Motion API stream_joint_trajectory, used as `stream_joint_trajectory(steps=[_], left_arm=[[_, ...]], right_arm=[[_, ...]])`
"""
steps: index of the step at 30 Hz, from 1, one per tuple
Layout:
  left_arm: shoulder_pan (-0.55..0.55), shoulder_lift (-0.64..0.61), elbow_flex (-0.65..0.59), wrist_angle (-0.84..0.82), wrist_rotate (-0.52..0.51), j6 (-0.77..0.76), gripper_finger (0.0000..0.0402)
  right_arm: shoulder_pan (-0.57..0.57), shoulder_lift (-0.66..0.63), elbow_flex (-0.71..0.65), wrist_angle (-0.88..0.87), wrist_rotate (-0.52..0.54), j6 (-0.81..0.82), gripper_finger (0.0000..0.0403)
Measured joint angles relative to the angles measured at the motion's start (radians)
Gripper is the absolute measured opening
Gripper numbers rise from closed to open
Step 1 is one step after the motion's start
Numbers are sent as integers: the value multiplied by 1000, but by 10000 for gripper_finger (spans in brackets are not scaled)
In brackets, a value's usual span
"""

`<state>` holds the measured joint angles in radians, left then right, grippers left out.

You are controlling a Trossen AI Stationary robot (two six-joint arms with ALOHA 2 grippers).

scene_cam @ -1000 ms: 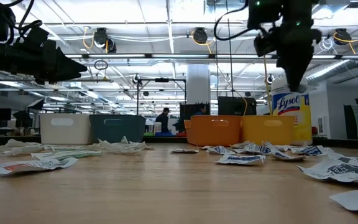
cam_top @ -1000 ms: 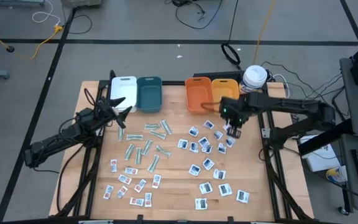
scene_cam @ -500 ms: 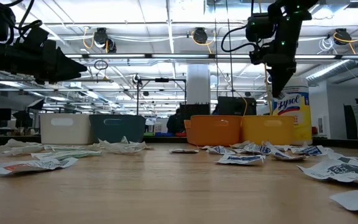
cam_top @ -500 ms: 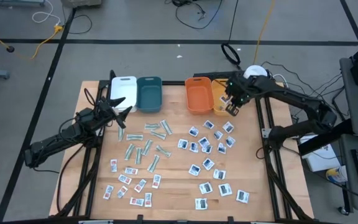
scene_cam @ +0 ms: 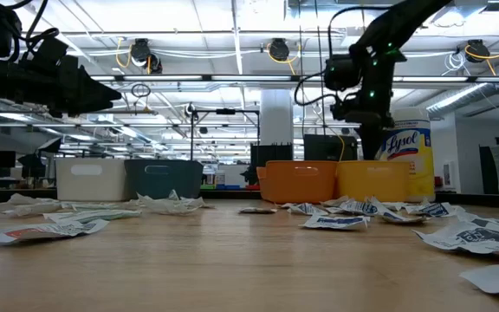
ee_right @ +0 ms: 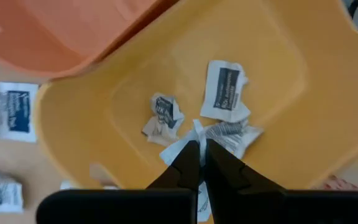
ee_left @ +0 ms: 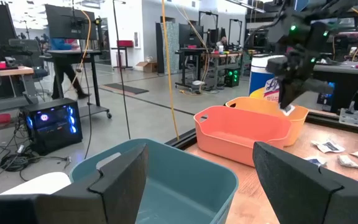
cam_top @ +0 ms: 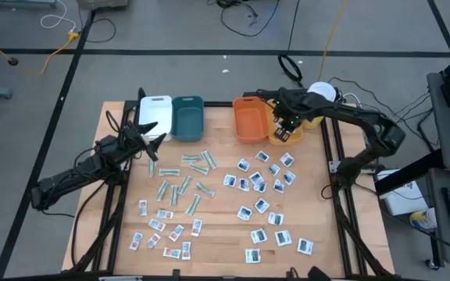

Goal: Pick & Place First Aid Supplies
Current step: Put the towelette pack into the yellow bin

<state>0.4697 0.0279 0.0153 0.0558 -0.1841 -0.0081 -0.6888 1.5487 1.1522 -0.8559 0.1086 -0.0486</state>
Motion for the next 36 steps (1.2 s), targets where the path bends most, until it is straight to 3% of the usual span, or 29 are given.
stream_joint_trajectory(steps=[12,27,36], left_arm=[[0,0,0,0,0,0,296],[0,0,0,0,0,0,296],[0,0,0,0,0,0,296]], right_arm=[[0,77,0,20,-2,-13,13],[1,-7,0,39,-4,-102,169],[30,-153,0,-68,-35,-125,185]])
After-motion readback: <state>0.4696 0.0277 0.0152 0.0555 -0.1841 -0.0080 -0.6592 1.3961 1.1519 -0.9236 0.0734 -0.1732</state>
